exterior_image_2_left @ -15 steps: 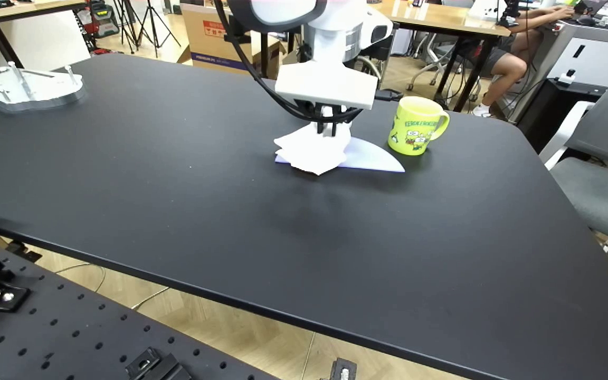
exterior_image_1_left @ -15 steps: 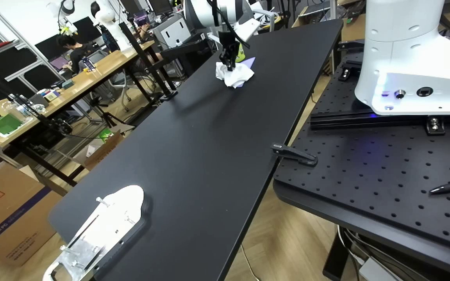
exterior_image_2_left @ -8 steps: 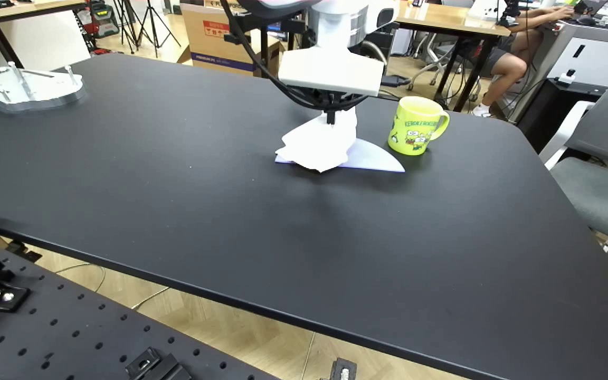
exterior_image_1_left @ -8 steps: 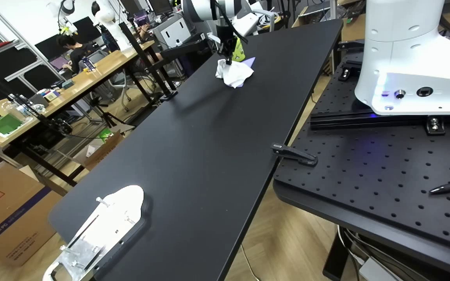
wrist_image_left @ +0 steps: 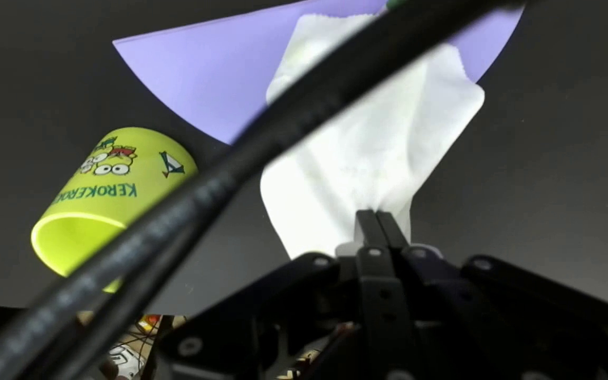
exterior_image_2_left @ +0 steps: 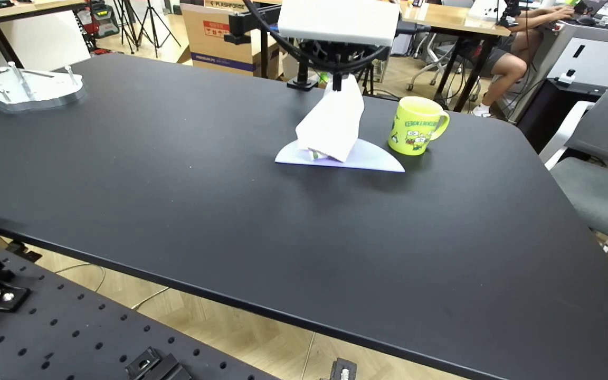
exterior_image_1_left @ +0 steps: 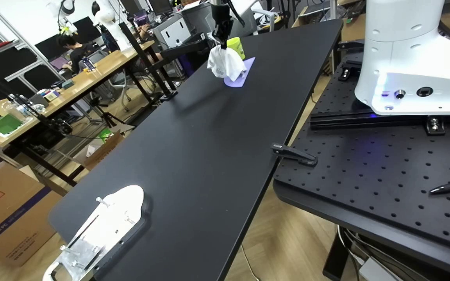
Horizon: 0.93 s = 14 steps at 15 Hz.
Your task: Unhang the cloth from the stand,hang it back up and hang it again
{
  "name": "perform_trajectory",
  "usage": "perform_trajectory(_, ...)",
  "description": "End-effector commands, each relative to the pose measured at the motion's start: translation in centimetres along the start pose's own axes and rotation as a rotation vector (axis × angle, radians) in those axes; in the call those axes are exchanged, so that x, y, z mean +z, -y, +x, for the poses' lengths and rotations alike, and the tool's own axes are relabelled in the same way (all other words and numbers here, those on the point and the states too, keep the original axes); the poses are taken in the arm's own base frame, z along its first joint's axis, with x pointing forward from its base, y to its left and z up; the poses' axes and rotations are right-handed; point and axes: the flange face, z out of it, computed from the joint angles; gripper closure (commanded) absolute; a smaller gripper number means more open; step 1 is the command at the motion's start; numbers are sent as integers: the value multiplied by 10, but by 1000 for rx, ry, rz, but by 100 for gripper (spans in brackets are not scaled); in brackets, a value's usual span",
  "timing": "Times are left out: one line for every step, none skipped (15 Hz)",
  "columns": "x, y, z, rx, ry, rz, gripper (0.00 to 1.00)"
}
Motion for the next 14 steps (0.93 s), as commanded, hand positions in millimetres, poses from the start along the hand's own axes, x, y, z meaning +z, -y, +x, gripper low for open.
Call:
perform_trajectory(-46,12,3,28,1,2,100)
perform_trajectory(-59,16,6,26,-1,-3,100)
perform_trajectory(-70,18,11,18,-1,-6,100)
perform_trajectory(-83,22,18,11,1,-8,100)
perform_trajectory(-97,25,26,2,2,-12,100)
perform_trajectory(-114,31,35,-6,1,-14,100)
perform_trajectory(-132,37,43,-19,0,-28,100)
perform_trajectory(-151,46,49,-26,-1,-31,100)
perform_trajectory(-170,57,54,-34,1,-32,100)
perform_trajectory(-188,69,57,-44,15,-24,100)
perform_trajectory(-203,80,59,-53,28,-12,100)
perform_trajectory(-218,92,59,-65,41,2,100)
perform_trajectory(-231,103,58,-76,51,15,100)
perform_trajectory(-243,112,56,-89,57,24,100)
